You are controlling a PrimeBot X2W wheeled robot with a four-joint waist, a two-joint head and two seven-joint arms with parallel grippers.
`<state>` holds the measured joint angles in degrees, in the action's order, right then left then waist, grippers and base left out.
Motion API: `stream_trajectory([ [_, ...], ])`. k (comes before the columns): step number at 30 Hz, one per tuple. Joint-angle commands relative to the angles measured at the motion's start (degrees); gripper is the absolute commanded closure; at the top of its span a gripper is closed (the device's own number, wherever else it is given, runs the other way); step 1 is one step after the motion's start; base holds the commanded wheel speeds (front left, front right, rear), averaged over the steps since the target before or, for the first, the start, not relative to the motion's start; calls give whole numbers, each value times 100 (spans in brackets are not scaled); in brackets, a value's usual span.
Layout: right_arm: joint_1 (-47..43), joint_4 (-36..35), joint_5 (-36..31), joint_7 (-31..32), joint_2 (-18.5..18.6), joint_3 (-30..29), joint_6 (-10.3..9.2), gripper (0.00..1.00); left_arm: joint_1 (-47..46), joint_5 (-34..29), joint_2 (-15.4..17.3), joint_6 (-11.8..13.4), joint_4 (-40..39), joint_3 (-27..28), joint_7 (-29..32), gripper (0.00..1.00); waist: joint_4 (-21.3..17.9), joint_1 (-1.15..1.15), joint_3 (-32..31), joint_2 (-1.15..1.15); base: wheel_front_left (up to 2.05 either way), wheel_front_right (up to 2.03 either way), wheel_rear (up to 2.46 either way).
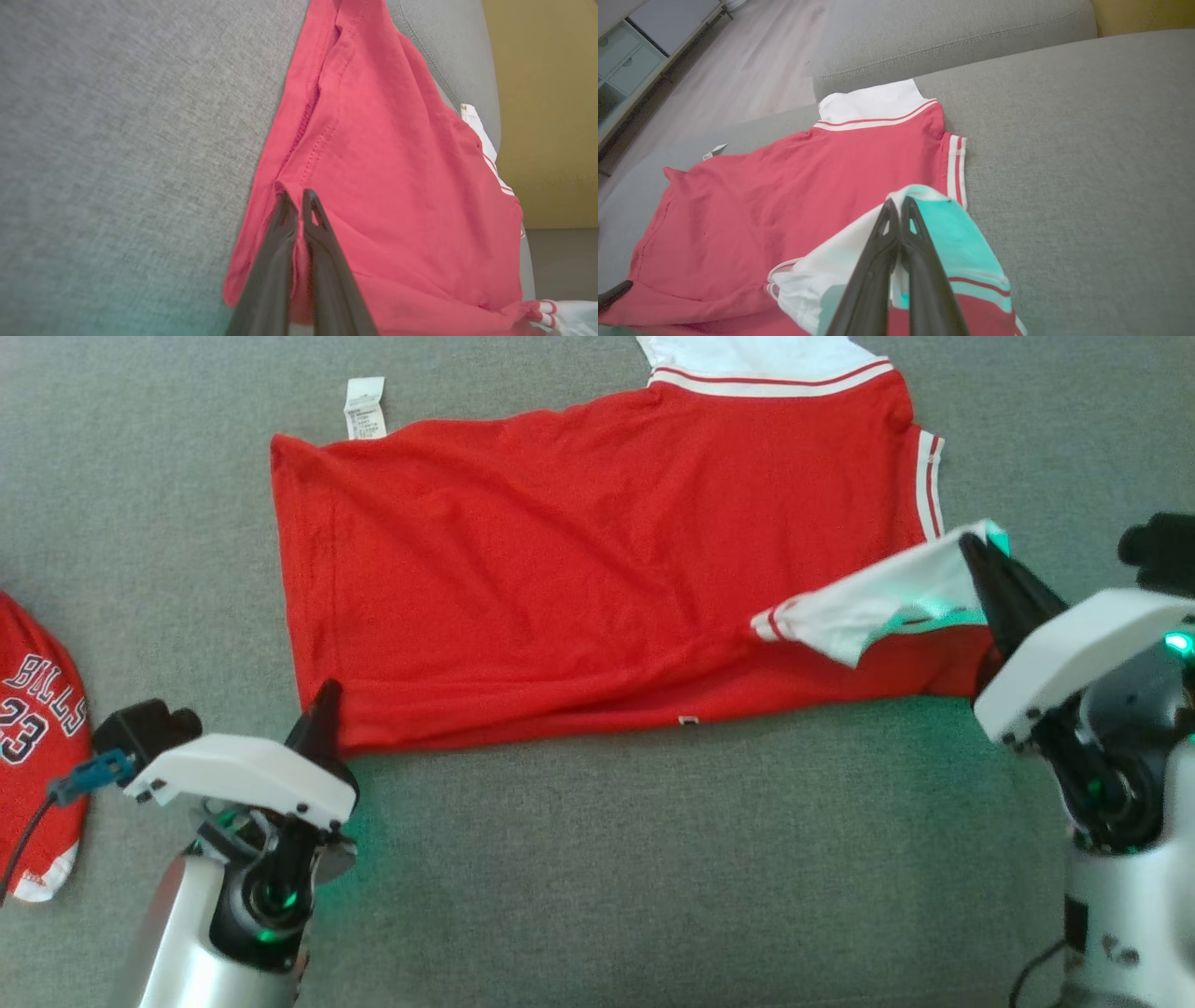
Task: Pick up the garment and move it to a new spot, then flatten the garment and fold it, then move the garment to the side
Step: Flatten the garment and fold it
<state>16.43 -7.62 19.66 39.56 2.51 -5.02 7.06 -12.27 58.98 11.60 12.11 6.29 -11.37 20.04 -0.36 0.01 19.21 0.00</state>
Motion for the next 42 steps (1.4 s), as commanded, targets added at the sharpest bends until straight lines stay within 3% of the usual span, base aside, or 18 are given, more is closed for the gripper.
stream_trajectory([
  [1,258,-174,58,-120,37,133,43,100,-212,26,74,24,-92,278,-49,100,2,-1,19,0,0,0,0],
  [2,338,-91,108,-247,37,154,43,91,-238,43,50,39,-17,312,-84,100,5,-1,32,0,0,0,0],
  [3,409,-2,142,-372,37,177,43,53,-263,56,24,43,48,341,-127,75,10,-1,43,0,0,0,0],
  [4,478,81,157,-506,37,198,43,0,-284,76,-7,31,101,365,-170,19,18,-1,49,0,0,0,0],
  [5,542,158,177,-653,37,218,43,0,-302,95,-37,9,149,384,-212,0,29,-1,53,0,0,0,0],
  [13,750,506,201,-1574,37,303,43,0,-225,-5,-129,-380,183,605,-996,0,140,-1,-95,0,0,0,0],
  [19,441,332,118,-1698,49,198,43,0,211,-1132,343,-729,123,200,-1829,0,145,-1,-286,0,0,0,0],
  [25,-104,-115,61,-1636,41,1,43,0,455,-2110,599,-610,353,-373,-2146,0,61,-1,-338,0,0,0,0],
  [35,-499,-194,314,-1769,38,-70,43,0,290,-2503,624,-501,1009,-617,-2335,0,-149,-1,-268,0,0,0,0],
  [42,-568,-198,346,-1806,37,-107,43,0,424,-2545,698,-447,1029,-661,-2316,0,-158,-1,-266,0,0,0,0],
])
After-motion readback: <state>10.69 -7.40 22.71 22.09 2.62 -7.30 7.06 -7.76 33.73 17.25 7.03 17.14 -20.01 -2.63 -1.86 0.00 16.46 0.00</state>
